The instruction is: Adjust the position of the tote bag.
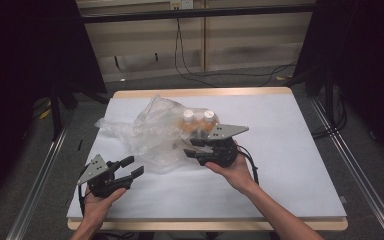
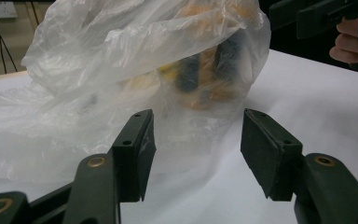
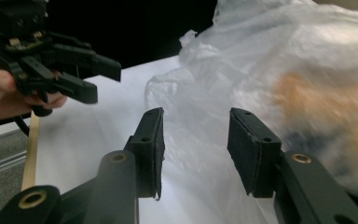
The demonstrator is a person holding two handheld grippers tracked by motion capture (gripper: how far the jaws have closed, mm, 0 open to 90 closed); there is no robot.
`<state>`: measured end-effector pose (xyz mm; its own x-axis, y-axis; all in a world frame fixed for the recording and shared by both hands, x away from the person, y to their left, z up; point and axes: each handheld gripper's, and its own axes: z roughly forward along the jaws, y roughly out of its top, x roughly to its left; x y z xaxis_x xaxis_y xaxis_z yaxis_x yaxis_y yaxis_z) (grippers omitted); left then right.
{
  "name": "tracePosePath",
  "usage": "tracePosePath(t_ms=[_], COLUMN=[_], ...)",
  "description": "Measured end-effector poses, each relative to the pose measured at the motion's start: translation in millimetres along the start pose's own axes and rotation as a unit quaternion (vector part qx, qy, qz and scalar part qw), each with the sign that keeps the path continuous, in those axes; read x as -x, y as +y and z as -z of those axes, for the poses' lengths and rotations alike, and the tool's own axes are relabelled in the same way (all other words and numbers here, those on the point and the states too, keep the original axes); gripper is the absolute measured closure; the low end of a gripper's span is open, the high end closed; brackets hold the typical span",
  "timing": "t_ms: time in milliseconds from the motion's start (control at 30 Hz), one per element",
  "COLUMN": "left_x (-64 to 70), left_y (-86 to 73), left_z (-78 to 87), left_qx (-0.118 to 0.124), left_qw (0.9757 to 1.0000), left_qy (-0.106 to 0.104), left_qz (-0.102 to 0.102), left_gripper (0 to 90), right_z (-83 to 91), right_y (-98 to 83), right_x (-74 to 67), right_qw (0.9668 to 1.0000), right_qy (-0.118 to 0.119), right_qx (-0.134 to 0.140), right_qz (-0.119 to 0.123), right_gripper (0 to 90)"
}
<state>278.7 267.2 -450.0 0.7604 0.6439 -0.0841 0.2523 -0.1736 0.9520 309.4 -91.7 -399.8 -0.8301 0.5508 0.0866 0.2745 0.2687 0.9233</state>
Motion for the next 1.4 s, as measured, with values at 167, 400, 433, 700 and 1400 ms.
tracePosePath(t_ms=[167,400,433,700,1400], left_x=[-2.2,-4.5,-4.6,-3.2,-3.5], left_y=[0.0,2.0,1.8,-1.2,-2.2], left_z=[-0.7,-3.0,-3.4,-3.0,-0.9], left_qx=[-0.001,-0.004,-0.005,-0.010,-0.008], left_qw=[1.0000,1.0000,1.0000,0.9999,1.0000], left_qy=[0.005,0.005,0.007,-0.001,0.001], left_qz=[0.000,-0.003,-0.004,-0.002,0.001], left_gripper=[46.9,49.7,49.8,47.9,46.7], right_z=[-13.6,-30.8,-33.2,-58.2,-84.5], right_y=[10.9,29.6,32.0,55.0,44.5], right_x=[-3.3,-4.2,-3.9,-0.8,8.3], right_qw=[0.9999,0.9997,0.9996,0.9983,0.9910], right_qy=[0.008,0.006,0.007,-0.008,-0.048], right_qx=[-0.001,-0.006,-0.007,-0.032,-0.100], right_qz=[0.008,0.023,0.025,0.047,0.074], right_gripper=[55.9,54.6,54.7,54.0,82.6])
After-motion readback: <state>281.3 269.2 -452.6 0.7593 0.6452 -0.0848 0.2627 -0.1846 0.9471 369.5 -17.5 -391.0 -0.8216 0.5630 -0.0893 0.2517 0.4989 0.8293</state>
